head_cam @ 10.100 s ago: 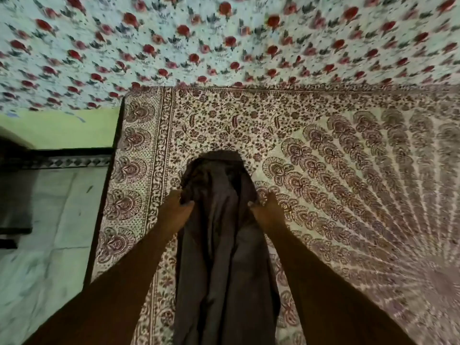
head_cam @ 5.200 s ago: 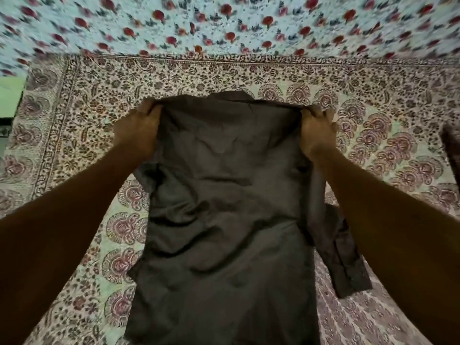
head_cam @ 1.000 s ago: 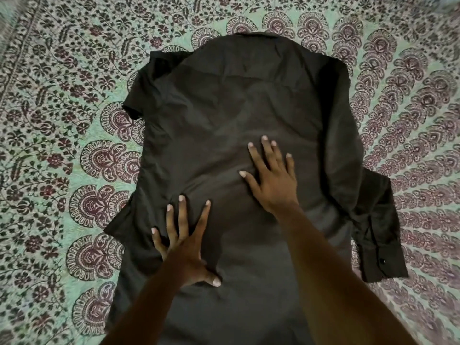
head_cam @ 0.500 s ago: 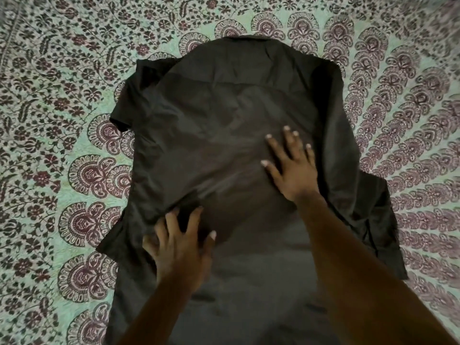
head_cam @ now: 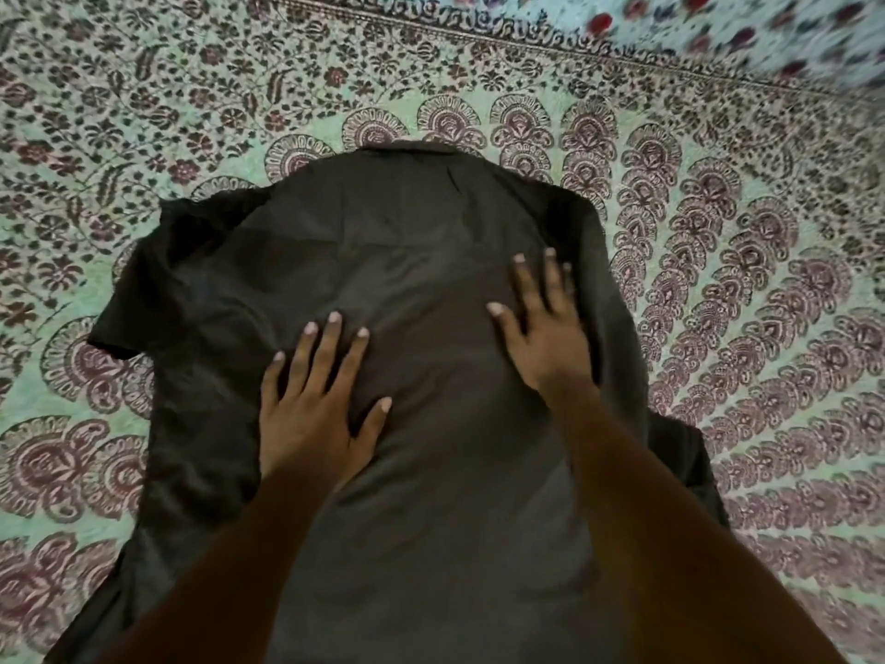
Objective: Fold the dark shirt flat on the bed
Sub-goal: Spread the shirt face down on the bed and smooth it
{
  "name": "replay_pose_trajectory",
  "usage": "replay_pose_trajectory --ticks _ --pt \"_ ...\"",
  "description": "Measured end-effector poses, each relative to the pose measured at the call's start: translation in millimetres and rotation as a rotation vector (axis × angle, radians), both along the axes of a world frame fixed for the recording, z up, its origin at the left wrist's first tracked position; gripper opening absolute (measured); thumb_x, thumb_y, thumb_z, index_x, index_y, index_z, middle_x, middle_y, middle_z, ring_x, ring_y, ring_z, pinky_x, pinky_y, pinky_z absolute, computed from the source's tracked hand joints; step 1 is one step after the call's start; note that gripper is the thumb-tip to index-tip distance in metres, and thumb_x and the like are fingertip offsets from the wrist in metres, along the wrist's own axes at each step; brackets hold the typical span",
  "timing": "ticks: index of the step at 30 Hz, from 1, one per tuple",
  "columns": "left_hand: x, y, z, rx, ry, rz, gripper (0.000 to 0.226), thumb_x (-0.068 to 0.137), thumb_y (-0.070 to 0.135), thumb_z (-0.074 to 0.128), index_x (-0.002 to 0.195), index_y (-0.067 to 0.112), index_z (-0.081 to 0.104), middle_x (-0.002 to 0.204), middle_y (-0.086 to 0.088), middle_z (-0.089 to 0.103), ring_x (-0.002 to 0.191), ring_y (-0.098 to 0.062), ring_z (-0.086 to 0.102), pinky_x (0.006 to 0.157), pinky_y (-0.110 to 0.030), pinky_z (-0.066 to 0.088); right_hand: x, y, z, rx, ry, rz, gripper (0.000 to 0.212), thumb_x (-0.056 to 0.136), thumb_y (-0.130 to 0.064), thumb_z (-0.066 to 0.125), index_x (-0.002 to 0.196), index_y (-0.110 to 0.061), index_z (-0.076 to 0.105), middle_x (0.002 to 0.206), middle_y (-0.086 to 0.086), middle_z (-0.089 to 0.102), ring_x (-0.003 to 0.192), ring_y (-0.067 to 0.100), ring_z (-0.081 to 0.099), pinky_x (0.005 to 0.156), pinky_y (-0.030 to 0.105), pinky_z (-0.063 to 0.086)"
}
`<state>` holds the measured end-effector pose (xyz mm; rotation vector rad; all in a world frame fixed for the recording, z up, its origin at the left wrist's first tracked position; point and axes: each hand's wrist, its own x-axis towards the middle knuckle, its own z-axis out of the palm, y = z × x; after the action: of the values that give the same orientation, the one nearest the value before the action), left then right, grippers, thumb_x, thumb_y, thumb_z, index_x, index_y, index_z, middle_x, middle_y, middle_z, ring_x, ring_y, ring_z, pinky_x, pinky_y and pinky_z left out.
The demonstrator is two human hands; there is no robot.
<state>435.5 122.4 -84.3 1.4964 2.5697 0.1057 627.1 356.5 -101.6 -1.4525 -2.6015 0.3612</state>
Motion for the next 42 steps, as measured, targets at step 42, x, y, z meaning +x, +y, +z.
replay_pose_trajectory --ticks 42 --pt "-27 39 22 0.285 -0.055 0.092 0.036 0.099 0.041 0.056 0.126 0.022 0.069 0.141 -0.001 0.062 0.123 -0.03 0.06 0.102 -0.05 0.038 -102 -46 3 0.064 -0.082 -0.048 0.057 0.107 -0.055 0.038 0.16 -0.036 0.034 0.163 0.008 0.037 0.142 0.031 0.041 0.105 0.055 0.034"
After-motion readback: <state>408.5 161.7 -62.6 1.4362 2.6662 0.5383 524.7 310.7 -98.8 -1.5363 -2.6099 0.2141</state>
